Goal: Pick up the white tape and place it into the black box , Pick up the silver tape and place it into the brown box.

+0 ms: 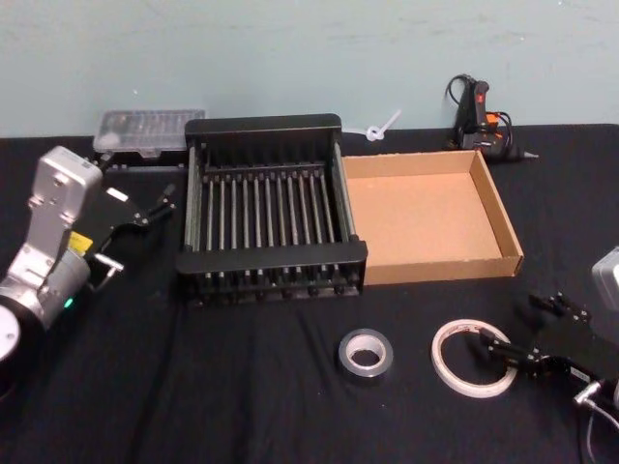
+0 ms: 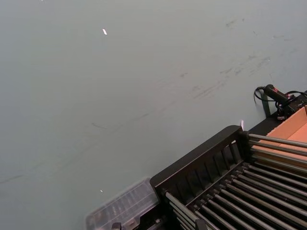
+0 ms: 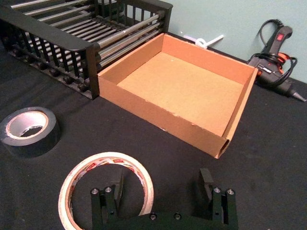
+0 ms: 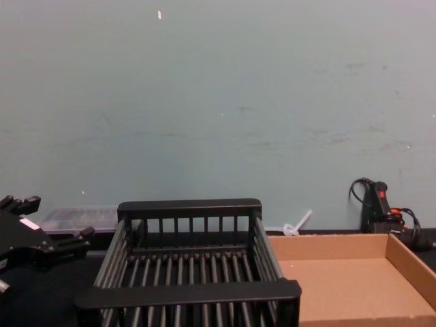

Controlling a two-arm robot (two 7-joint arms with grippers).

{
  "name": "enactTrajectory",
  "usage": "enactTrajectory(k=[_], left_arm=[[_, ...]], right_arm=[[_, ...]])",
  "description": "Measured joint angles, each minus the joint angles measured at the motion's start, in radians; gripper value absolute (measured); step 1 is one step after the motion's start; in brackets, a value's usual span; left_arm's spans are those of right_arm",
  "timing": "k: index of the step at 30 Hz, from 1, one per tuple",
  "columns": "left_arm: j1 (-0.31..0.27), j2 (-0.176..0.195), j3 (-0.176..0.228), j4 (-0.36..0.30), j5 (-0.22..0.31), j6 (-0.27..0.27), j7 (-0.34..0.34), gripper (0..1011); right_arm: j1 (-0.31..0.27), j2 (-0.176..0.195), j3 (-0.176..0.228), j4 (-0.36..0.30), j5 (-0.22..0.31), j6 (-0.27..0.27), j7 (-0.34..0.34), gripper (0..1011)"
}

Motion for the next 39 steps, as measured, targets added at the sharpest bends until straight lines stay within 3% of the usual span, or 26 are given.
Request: enactTrajectory(k=[22, 39], left_arm=[[0.000, 0.000, 0.000, 0.000, 0.000, 0.000, 0.000, 1001], [0.000, 0.000, 0.000, 0.000, 0.000, 0.000, 0.000, 1001]], right_arm=[[0.019, -0.069, 0.023, 0.038, -0.021, 0.043, 0.045, 1000], [0.030, -0.086, 0.028, 0.054, -0.027, 0.067, 0.072, 1000]])
